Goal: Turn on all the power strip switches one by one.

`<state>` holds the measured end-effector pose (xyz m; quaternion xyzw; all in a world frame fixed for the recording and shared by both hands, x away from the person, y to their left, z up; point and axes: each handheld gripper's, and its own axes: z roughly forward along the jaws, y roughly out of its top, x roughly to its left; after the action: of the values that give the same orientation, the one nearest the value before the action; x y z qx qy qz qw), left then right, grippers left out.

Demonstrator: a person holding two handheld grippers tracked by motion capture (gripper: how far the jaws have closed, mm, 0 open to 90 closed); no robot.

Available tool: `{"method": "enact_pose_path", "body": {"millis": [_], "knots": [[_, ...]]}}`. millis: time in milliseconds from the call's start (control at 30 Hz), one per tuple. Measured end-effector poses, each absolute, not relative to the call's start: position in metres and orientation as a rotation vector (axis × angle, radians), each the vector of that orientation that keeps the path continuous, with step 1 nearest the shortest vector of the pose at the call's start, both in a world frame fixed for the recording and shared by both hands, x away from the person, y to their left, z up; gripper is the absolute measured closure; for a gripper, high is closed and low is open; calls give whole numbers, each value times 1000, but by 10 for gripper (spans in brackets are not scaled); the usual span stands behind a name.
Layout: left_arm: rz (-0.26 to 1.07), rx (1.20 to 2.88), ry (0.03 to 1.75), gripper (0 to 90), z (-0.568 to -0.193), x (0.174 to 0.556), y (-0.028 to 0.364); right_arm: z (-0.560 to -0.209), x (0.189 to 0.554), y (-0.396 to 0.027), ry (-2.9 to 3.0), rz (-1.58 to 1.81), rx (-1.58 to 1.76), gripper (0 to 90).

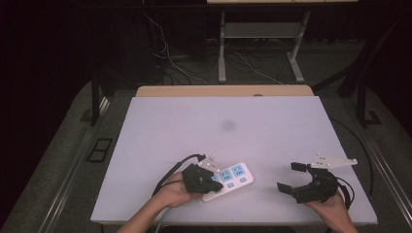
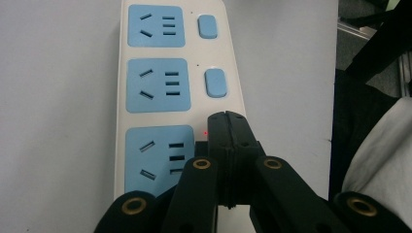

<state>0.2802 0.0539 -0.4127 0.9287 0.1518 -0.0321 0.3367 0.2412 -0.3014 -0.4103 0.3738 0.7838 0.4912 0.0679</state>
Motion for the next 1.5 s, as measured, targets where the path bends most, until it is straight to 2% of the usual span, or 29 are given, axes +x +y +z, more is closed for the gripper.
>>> {"method": "enact_pose_path", "body": {"millis": [800, 1500], "knots": [[-82, 2448, 361, 892, -409, 278, 52, -411, 242, -302, 2357, 1484, 1129, 5], [-54, 2436, 314, 891, -384, 282, 47, -411, 242, -302, 2363, 1482, 1128, 6]]}}
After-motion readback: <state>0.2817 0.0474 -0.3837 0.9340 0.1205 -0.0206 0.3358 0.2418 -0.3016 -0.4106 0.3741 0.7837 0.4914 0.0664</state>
